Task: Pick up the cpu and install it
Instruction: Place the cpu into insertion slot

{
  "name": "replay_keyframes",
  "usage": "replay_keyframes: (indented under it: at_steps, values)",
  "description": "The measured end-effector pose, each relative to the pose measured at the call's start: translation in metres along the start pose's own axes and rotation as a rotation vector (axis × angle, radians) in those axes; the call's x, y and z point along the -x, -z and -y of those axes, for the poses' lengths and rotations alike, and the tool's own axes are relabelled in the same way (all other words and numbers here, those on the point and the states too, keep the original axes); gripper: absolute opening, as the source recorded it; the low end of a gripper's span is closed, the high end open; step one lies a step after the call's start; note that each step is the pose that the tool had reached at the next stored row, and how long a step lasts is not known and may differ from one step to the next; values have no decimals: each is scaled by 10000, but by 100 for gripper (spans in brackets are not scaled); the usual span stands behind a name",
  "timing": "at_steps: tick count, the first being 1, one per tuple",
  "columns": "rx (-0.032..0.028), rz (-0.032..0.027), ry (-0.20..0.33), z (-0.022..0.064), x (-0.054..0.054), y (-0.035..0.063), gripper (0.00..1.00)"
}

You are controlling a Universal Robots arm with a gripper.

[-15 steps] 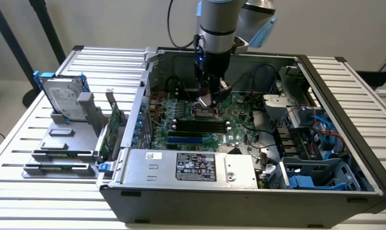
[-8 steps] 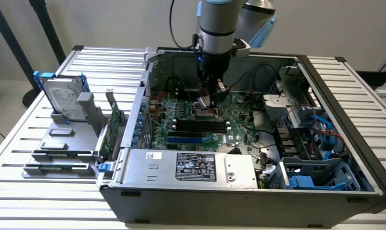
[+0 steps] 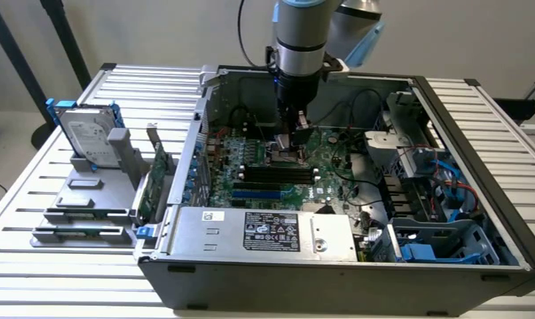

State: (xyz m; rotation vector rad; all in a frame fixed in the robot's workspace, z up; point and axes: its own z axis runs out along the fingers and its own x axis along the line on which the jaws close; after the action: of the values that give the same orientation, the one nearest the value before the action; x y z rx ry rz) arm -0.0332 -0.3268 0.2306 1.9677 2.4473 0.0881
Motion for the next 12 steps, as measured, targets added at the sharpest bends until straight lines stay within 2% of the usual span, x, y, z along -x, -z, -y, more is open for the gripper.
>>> replay_keyframes:
  at_steps: [12]
  values:
    - [71,87,-2014,5,2,-73,55]
